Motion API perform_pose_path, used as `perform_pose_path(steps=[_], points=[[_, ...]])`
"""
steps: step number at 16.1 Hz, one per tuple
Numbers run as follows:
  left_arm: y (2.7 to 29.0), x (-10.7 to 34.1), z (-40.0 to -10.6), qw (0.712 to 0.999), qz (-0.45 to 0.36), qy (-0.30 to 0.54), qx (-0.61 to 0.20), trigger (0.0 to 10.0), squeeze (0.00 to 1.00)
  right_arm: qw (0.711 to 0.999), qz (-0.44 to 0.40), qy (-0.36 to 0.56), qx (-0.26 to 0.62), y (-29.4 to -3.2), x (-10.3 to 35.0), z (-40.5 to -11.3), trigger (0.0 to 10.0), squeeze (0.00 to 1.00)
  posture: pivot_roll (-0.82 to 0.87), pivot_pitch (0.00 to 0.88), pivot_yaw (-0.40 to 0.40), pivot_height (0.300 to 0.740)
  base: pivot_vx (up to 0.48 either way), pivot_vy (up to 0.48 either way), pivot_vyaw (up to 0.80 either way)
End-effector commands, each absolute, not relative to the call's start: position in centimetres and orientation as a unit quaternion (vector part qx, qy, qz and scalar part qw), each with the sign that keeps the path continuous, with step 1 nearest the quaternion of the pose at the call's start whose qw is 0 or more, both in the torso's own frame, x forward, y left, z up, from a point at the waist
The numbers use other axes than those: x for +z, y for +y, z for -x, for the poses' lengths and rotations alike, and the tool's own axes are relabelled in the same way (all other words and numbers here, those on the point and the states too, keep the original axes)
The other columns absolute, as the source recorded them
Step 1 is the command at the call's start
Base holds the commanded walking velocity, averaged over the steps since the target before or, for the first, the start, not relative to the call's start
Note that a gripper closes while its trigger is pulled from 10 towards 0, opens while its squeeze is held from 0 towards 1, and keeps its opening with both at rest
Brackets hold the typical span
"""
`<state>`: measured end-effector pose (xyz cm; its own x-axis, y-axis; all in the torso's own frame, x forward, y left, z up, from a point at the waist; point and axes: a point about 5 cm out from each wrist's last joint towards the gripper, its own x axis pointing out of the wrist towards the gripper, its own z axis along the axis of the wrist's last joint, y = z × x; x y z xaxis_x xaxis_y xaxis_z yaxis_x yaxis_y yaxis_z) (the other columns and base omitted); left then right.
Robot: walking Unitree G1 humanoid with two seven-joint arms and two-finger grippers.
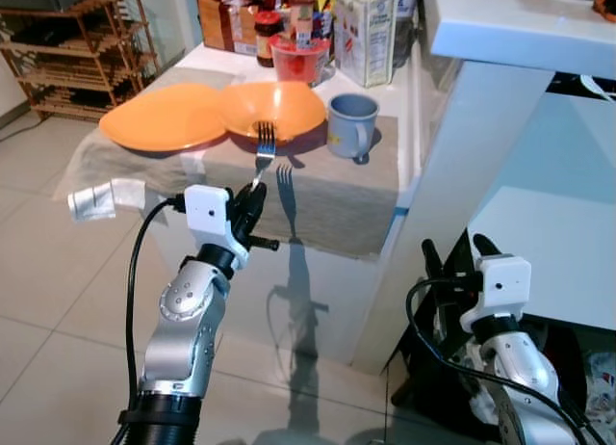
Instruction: Setting the table
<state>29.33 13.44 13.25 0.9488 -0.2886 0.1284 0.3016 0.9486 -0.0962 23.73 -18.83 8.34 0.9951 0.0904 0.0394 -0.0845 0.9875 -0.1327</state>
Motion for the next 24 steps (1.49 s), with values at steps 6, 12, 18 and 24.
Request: perform_pose_path(steps=[6, 12, 18, 24], points=[[12.9, 14.1, -29.8, 0.983, 0.035, -0.073, -0.166, 0.0, 0.0, 0.997, 0.066, -0.017, 0.038, -19.2, 8.3, -23.6, 10.0, 0.0, -0.1, 0.0, -0.005, 0.727, -0.044, 0.0, 0.0], [12.2, 14.5, -30.5, 0.98, 0.032, -0.072, -0.182, 0.0, 0.0, 0.997, 0.066, -0.016, 0.038, -18.9, 8.3, -23.8, 10.0, 0.0, -0.11, 0.0, -0.001, 0.727, 0.0, -0.238, 0.0], [11.6, 14.7, -31.0, 0.976, 0.029, -0.074, -0.201, 0.0, 0.0, 0.997, 0.07, -0.026, 0.033, -19.1, 8.7, -23.7, 10.0, 0.0, -0.12, 0.0, 0.005, 0.727, 0.0, -0.44, 0.0], [11.2, 14.4, -31.2, 0.974, 0.03, -0.073, -0.211, 0.0, 0.0, 0.996, 0.075, -0.03, 0.029, -19.2, 8.8, -23.8, 10.0, 0.0, -0.12, 0.0, 0.007, 0.727, 0.04, -0.426, -0.25]])
